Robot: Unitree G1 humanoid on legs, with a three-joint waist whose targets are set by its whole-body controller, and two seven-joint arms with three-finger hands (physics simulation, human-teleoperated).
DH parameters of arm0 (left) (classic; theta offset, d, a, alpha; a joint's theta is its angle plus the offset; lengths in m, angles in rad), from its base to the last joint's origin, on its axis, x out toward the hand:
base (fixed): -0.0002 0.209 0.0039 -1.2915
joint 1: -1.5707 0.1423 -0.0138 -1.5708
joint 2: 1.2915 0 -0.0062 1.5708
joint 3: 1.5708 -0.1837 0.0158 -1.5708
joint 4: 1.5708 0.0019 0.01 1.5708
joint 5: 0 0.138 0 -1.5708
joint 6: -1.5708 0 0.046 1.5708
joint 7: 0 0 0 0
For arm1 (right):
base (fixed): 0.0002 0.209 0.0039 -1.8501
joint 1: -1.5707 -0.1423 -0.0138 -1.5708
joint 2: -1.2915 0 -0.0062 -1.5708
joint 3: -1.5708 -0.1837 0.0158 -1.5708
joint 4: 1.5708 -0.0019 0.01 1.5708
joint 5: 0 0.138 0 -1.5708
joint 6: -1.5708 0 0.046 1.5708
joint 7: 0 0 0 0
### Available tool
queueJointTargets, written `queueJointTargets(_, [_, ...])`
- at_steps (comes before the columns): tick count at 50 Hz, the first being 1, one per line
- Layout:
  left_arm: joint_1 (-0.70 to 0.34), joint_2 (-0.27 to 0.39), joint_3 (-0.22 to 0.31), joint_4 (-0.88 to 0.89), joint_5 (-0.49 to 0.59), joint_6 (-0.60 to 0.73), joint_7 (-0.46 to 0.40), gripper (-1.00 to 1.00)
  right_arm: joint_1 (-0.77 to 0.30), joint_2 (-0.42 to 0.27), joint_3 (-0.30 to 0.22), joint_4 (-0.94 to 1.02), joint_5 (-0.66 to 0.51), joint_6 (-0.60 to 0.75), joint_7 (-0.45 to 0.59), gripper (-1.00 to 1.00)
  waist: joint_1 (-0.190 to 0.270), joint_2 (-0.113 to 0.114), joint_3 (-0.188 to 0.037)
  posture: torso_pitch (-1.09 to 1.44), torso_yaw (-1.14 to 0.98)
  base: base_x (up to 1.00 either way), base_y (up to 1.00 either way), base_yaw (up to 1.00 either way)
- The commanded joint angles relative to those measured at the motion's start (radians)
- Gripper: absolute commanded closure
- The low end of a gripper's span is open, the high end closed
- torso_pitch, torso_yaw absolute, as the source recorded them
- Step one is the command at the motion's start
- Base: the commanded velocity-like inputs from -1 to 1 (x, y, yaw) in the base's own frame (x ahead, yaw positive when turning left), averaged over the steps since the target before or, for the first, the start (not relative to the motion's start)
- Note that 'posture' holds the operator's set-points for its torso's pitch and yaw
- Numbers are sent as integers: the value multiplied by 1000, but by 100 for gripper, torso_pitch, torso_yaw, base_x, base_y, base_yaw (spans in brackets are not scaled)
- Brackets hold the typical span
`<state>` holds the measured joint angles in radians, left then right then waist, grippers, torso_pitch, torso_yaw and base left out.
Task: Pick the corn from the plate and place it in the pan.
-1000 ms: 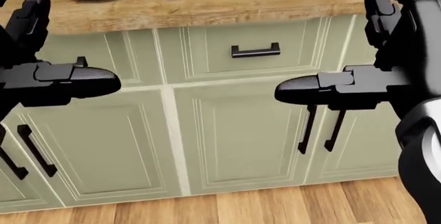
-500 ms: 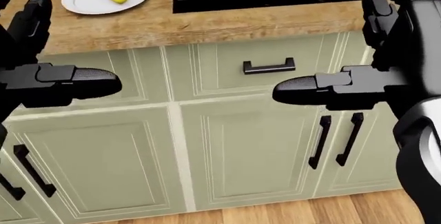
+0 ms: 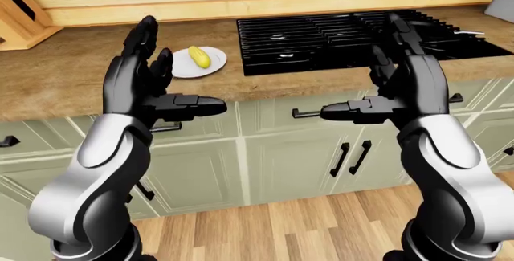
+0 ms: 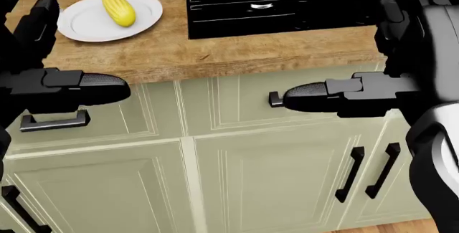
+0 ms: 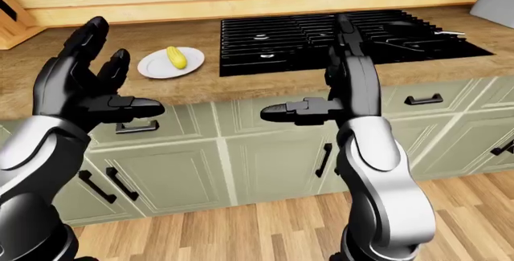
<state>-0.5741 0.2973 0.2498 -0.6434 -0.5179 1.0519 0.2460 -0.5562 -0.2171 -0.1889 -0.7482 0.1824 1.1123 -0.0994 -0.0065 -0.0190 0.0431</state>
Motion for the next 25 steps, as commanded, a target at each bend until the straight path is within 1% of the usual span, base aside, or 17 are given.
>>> queueJointTargets(1, [-26, 13, 20, -26, 7, -36, 6, -100, -34, -3, 4, -33, 6, -26, 2, -100, 3, 0, -12, 0, 0, 27, 12, 0])
queueJointTargets(4, [-25, 14, 18, -24, 7, -38, 5, -100, -30, -2, 5, -29, 5, -32, 4, -100, -7, 43, -8, 0, 0, 27, 13, 0])
queueJointTargets(5, [-26, 14, 19, -24, 7, -37, 6, -100, -34, -2, 6, -30, 5, -27, 2, -100, -10, 68, -14, 0, 0, 27, 13, 0])
queueJointTargets(6, [-26, 14, 18, -23, 7, -37, 6, -100, -36, -2, 6, -32, 5, -23, 1, -100, -11, 105, -30, 0, 0, 28, 12, 0])
queueJointTargets(7, [-27, 13, 18, -24, 7, -36, 7, -100, -35, -2, 6, -31, 4, -24, 2, -100, -3, 94, -32, 0, 0, 27, 13, 0])
queueJointTargets(9, [-28, 13, 18, -23, 6, -36, 8, -100, -39, -2, 6, -30, 5, -17, 2, -100, -1, 99, -14, 0, 0, 26, 12, 0])
queueJointTargets(10, [-28, 13, 16, -23, 7, -37, 8, -100, -37, -1, 7, -29, 5, -21, 4, -100, 7, 89, -11, 0, 0, 15, 9, 0])
queueJointTargets(11, [-27, 13, 16, -22, 7, -39, 7, -100, -38, -1, 8, -29, 5, -20, 3, -100, 6, 83, -22, 0, 0, 2, 5, 0])
queueJointTargets(12, [-28, 13, 16, -21, 7, -40, 7, -100, -37, -1, 9, -27, 4, -22, 4, -100, 6, 75, -22, 0, 0, 0, 3, 0])
queueJointTargets(15, [-26, 12, 14, -18, 10, -45, 5, -100, -37, 0, 11, -28, 2, -23, 5, -100, 6, 53, 1, 0, 0, 0, 1, 0])
queueJointTargets(17, [-24, 12, 14, -17, 11, -47, 3, -100, -36, 1, 11, -28, 1, -26, 6, -100, 12, 27, 3, 0, 0, 0, 0, 0])
queueJointTargets(19, [-25, 12, 16, -19, 10, -45, 4, -100, -37, 1, 9, -31, 1, -27, 7, -100, 19, -23, -10, 0, 0, 0, 1, 0])
queueJointTargets(20, [-24, 12, 16, -20, 10, -45, 3, -100, -36, 1, 8, -33, 1, -27, 7, -100, 20, 11, -29, 0, 0, 9, 3, 0])
queueJointTargets(21, [-25, 12, 16, -21, 9, -44, 3, -100, -35, 1, 8, -33, 2, -28, 8, -100, 15, 13, -29, 0, 0, 16, 2, 0])
queueJointTargets(22, [-25, 13, 18, -21, 8, -43, 3, -100, -38, 1, 9, -35, 1, -24, 7, -100, 9, 9, -18, 0, 0, 16, 3, 0])
queueJointTargets(23, [-25, 13, 19, -21, 7, -44, 3, -100, -37, 1, 9, -35, 2, -24, 7, -100, 9, 1, -16, 0, 0, 16, 3, 0])
queueJointTargets(25, [-23, 13, 16, -20, 9, -47, 2, -100, -34, 0, 8, -33, 1, -29, 10, -100, 5, 8, -22, 0, 0, 16, 3, 0])
